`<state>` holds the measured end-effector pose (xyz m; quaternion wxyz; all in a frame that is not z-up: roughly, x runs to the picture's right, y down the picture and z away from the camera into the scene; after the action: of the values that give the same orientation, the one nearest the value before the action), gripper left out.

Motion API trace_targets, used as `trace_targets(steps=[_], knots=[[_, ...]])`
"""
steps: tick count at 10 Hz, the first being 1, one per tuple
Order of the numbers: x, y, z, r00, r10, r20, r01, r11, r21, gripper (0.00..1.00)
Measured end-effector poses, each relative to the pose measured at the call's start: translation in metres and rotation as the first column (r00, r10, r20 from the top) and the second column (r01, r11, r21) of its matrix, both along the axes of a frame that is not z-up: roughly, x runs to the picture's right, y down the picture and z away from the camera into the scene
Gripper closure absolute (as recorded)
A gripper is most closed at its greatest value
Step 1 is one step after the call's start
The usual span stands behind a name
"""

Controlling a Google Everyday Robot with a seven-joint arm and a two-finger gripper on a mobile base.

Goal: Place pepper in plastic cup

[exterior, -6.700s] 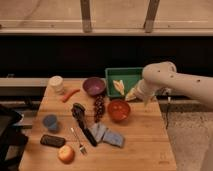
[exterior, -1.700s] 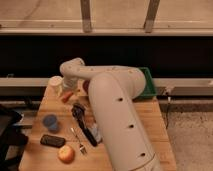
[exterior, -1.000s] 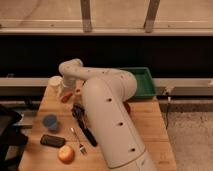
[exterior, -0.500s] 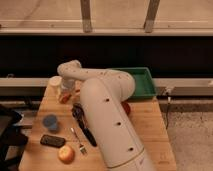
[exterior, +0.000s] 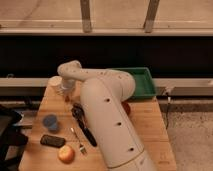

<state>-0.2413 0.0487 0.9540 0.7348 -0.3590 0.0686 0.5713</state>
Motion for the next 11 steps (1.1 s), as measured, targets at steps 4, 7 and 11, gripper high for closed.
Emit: trace_targets(steps=[4, 7, 11], knots=[[0.007, -0.006, -0.005, 1.000, 0.019, 0.010, -0.019, 0.9994, 0.029, 1.00], [0.048, -0.026, -0.033, 0.999, 0.031, -0.022, -0.030, 0.9975, 0.065, 1.00], [0.115, -0.043, -0.091, 0.997, 0.069, -0.024, -0.065, 0.9904, 0.122, 1.00]])
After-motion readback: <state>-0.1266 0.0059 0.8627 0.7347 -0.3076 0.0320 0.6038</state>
